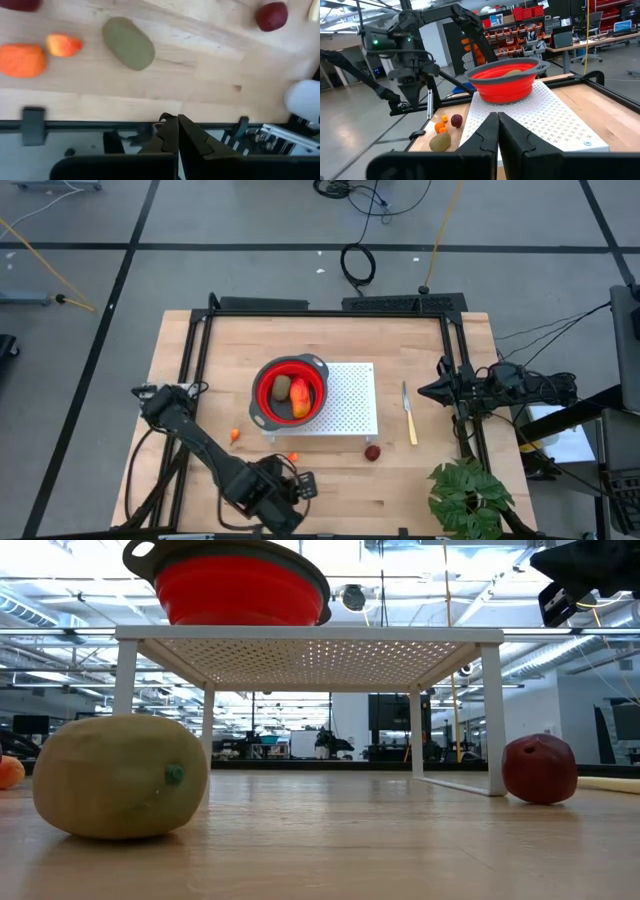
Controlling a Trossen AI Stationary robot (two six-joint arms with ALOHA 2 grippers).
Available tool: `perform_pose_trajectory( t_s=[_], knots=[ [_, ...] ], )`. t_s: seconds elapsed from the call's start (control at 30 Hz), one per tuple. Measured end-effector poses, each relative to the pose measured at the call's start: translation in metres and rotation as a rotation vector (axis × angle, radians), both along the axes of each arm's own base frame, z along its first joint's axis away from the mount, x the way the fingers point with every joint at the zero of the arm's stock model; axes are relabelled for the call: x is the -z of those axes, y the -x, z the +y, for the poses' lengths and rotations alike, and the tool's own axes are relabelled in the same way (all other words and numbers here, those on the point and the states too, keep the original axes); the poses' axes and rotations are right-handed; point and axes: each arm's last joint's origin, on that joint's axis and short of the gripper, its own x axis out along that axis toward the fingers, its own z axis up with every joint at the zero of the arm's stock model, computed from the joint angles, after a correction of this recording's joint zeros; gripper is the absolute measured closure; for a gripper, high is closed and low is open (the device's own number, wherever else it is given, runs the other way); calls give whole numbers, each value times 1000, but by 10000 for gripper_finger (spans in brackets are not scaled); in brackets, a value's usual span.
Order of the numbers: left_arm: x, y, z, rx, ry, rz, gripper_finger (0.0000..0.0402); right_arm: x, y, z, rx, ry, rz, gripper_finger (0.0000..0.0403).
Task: Pick & Place Fruit
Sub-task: Put the brown kiwi into the red strainer bowl on the shelf
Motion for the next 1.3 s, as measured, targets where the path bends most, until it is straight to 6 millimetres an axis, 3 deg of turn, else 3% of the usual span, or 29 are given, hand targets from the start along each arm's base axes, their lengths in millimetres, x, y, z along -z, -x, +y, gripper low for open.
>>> perform_pose_trajectory(
  t_s=[0.23,0.43,0.63,0.93,1.13,1.3],
  knots=[
    [26,-22,-12,-28,9,-49,401,0,0,0,0,6,-1,403],
    [37,-26,-16,-30,11,-43,400,0,0,0,0,6,-1,403],
    [39,-26,-16,59,-34,-44,392,0,0,0,0,6,-1,403],
    [33,-36,-23,358,-123,-181,392,0,0,0,0,6,-1,403],
    [32,-39,-22,287,-26,-170,399,0,0,0,0,6,-1,403],
    [33,-37,-22,212,19,-136,370,0,0,0,0,6,-2,403]
  ],
)
